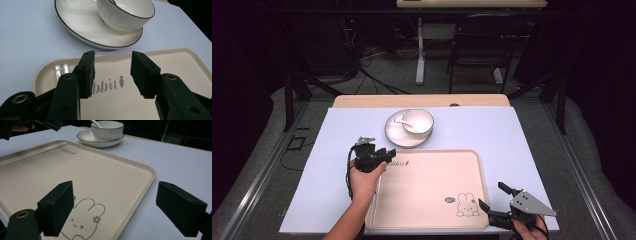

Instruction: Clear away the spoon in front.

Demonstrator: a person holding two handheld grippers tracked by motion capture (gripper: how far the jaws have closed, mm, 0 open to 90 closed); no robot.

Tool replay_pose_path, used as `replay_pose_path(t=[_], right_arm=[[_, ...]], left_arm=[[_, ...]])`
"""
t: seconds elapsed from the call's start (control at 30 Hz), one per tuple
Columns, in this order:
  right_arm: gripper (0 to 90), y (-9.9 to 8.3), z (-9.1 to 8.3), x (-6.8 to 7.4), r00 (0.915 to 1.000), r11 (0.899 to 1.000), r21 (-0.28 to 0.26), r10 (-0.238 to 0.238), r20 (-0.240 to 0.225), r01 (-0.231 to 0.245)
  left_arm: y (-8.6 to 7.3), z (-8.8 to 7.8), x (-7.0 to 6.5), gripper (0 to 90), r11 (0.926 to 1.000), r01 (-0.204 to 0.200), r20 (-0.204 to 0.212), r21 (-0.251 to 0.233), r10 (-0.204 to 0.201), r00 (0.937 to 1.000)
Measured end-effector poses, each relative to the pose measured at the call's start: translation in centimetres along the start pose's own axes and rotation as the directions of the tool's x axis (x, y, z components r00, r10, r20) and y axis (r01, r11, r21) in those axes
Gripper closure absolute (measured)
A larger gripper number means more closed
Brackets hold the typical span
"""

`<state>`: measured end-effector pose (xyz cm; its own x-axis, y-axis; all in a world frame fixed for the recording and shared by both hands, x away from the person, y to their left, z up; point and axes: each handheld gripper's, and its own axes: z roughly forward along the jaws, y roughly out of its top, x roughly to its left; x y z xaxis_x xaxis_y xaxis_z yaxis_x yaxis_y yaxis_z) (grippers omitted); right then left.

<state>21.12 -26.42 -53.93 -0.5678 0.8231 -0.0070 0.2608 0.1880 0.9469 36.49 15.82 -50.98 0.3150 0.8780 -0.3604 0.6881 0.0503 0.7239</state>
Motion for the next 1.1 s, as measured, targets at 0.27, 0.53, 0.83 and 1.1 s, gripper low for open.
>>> replay_pose_path(t=[0.27, 0.53, 0.83, 1.1], right_arm=[[14.3, 0.0, 0.0, 0.0, 1.0, 1.0, 0.002, 0.003, 0.001, -0.003], [14.3, 0.0, 0.1, 0.0, 1.0, 1.0, 0.002, 0.003, -0.002, -0.003], [14.3, 0.0, 0.0, -0.1, 1.0, 1.0, -0.001, 0.003, 0.001, -0.003], [14.3, 0.0, -0.1, 0.0, 1.0, 1.0, -0.001, 0.001, 0.0, -0.001]], left_arm=[[1.2, 0.4, 0.5, 54.9, 0.9994, 0.025, -0.002, -0.024, -0.025, 0.9997], [2.5, 1.0, 0.6, 55.3, 0.9992, 0.018, -0.01, -0.035, -0.018, 0.9998], [3.8, 2.7, 0.8, 53.1, 0.9985, 0.045, -0.018, -0.032, -0.046, 0.9988], [5.1, 4.1, 0.7, 49.4, 0.9982, 0.049, -0.034, -0.035, -0.05, 0.9982]])
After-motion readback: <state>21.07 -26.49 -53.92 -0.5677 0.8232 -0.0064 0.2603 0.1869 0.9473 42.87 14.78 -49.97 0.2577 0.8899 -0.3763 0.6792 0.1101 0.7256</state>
